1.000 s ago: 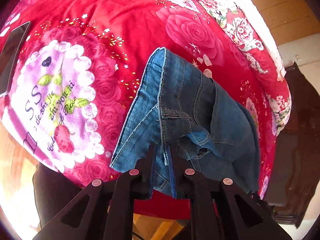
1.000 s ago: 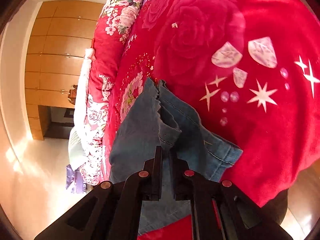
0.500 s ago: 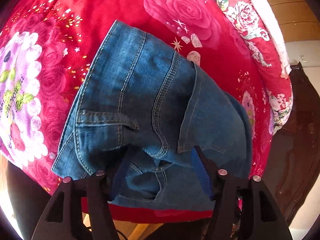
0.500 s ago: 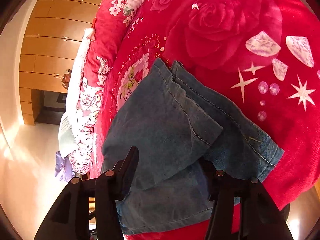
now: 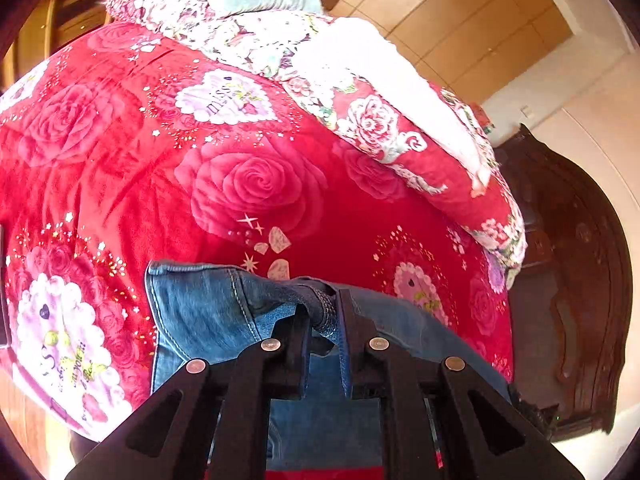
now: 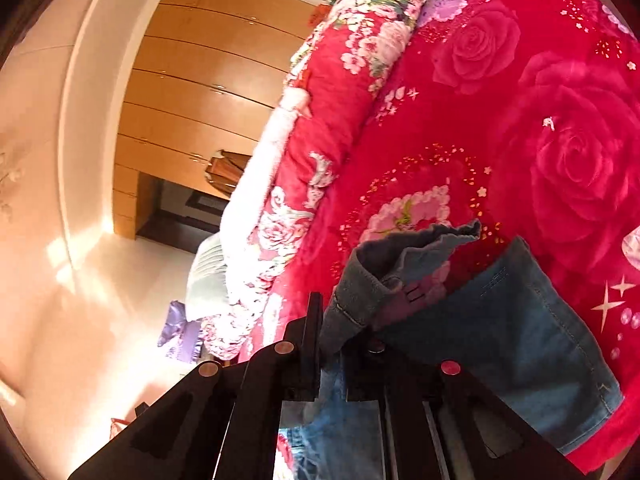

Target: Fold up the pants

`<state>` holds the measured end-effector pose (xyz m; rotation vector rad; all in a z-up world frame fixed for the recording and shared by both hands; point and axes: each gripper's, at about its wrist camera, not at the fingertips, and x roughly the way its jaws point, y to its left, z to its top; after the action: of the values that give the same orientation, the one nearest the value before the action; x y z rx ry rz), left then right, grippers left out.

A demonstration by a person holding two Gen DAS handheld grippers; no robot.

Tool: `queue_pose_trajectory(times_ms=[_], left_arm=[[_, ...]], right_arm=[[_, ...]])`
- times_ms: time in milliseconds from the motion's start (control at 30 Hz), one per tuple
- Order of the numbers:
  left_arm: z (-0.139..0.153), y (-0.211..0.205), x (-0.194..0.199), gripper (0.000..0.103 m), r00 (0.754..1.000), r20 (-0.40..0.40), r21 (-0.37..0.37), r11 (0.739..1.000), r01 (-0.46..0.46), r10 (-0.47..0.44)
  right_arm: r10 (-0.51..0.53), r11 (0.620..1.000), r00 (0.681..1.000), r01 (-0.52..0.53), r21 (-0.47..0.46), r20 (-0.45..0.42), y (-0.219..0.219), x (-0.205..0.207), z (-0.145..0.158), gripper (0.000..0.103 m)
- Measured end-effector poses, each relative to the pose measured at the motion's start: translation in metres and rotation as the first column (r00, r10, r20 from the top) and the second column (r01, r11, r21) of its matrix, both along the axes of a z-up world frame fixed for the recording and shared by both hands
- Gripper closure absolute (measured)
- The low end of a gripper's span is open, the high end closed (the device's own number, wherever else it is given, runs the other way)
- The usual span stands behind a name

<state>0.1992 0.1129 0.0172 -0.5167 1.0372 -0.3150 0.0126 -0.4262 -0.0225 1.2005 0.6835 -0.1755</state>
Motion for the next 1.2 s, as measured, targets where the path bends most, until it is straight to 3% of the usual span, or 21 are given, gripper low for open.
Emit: queue_pose_trajectory(times_ms=[100, 167, 200, 267, 300, 333, 467, 533, 567, 600, 633, 700, 800, 867, 967, 1033, 1133, 1167, 1200], left_arm=[[-0.032, 0.01, -0.047, 0.092, 0.997, -0.03, 0.051, 0.996, 0.07, -0.068], [-0.085, 0.014, -0.067, 0.092, 0.984, -0.153, 0.088, 0.991, 0.103, -0.089], [-0.113, 0.014, -0.071, 0.092, 0.968, -0.24, 0.089, 0.991, 0.1, -0.076], [-0.166, 0.025, -0.079, 0.092, 0.909, -0.414, 0.015, 0.998, 0.06, -0.049], [-0.182, 0.032, -0.083, 0.091, 0.892, -0.452, -0.011, 1.0, 0.025, -0.027], [-0.186, 0.036, -0.084, 0.091, 0.892, -0.452, -0.024, 1.0, 0.003, -0.014], [-0.173, 0.035, -0.083, 0.09, 0.911, -0.412, -0.032, 0.999, 0.001, -0.014], [-0.165, 0.029, -0.078, 0.082, 0.921, -0.389, -0.011, 1.0, 0.021, -0.023], [-0.164, 0.028, -0.077, 0.079, 0.921, -0.389, -0.014, 1.0, 0.018, -0.022], [-0.162, 0.025, -0.078, 0.08, 0.919, -0.395, -0.022, 1.0, 0.01, -0.018], [-0.159, 0.021, -0.077, 0.08, 0.916, -0.4, -0.038, 0.999, 0.007, -0.021], [-0.154, 0.024, -0.082, 0.08, 0.915, -0.403, -0.058, 0.998, 0.006, -0.029], [-0.156, 0.025, -0.083, 0.079, 0.916, -0.4, -0.015, 0.999, 0.032, -0.035], [-0.165, 0.026, -0.085, 0.078, 0.903, -0.429, 0.022, 0.999, 0.042, -0.029], [-0.176, 0.025, -0.089, 0.078, 0.88, -0.473, 0.004, 0.998, 0.061, -0.052], [-0.165, 0.026, -0.092, 0.078, 0.888, -0.447, -0.01, 0.993, 0.118, -0.11], [-0.137, 0.04, -0.092, 0.078, 0.913, -0.372, -0.033, 0.986, 0.165, -0.165], [-0.126, 0.049, -0.088, 0.076, 0.925, -0.346, -0.041, 0.987, 0.152, -0.157], [-0.115, 0.061, -0.082, 0.07, 0.94, -0.317, -0.051, 0.992, 0.113, -0.124]], right_arm=[[0.023, 1.0, 1.0, -0.023, 0.019, -0.014, 0.015, -0.035, -0.004, 0.097], [0.027, 0.999, 0.993, -0.024, 0.026, -0.119, 0.022, -0.064, -0.03, 0.095], [0.024, 0.999, 0.985, -0.018, 0.034, -0.171, 0.023, -0.077, -0.045, 0.094], [-0.014, 0.997, 0.958, 0.035, 0.069, -0.287, 0.023, -0.105, -0.082, 0.093], [-0.03, 0.995, 0.953, 0.058, 0.083, -0.3, 0.023, -0.113, -0.092, 0.093], [-0.054, 0.992, 0.95, 0.087, 0.094, -0.306, 0.022, -0.121, -0.1, 0.093], [-0.056, 0.992, 0.956, 0.086, 0.091, -0.289, 0.019, -0.119, -0.1, 0.093], [-0.042, 0.995, 0.956, 0.066, 0.072, -0.291, 0.018, -0.111, -0.098, 0.086], [-0.039, 0.996, 0.954, 0.06, 0.065, -0.296, 0.019, -0.11, -0.097, 0.077], [-0.035, 0.997, 0.951, 0.055, 0.056, -0.307, 0.019, -0.108, -0.096, 0.076], [-0.036, 0.998, 0.947, 0.052, 0.041, -0.318, 0.019, -0.105, -0.095, 0.076], [-0.033, 0.999, 0.961, 0.039, 0.017, -0.275, 0.019, -0.102, -0.083, 0.091], [-0.033, 0.999, 0.976, 0.025, -0.039, -0.216, 0.017, -0.105, -0.057, 0.092], [-0.026, 0.999, 0.961, 0.018, -0.032, -0.276, 0.012, -0.115, -0.063, 0.092], [-0.016, 0.999, 0.903, -0.007, -0.051, -0.43, 0.007, -0.13, -0.085, 0.088], [-0.049, 0.998, 0.904, 0.032, -0.045, -0.424, 0.001, -0.144, -0.084, 0.088], [-0.12, 0.99, 0.908, 0.079, -0.119, -0.401, -0.012, -0.147, -0.063, 0.065], [-0.13, 0.987, 0.912, 0.08, -0.142, -0.389, -0.017, -0.145, -0.056, 0.055], [-0.133, 0.984, 0.918, 0.077, -0.159, -0.374, -0.022, -0.141, -0.049, 0.053]])
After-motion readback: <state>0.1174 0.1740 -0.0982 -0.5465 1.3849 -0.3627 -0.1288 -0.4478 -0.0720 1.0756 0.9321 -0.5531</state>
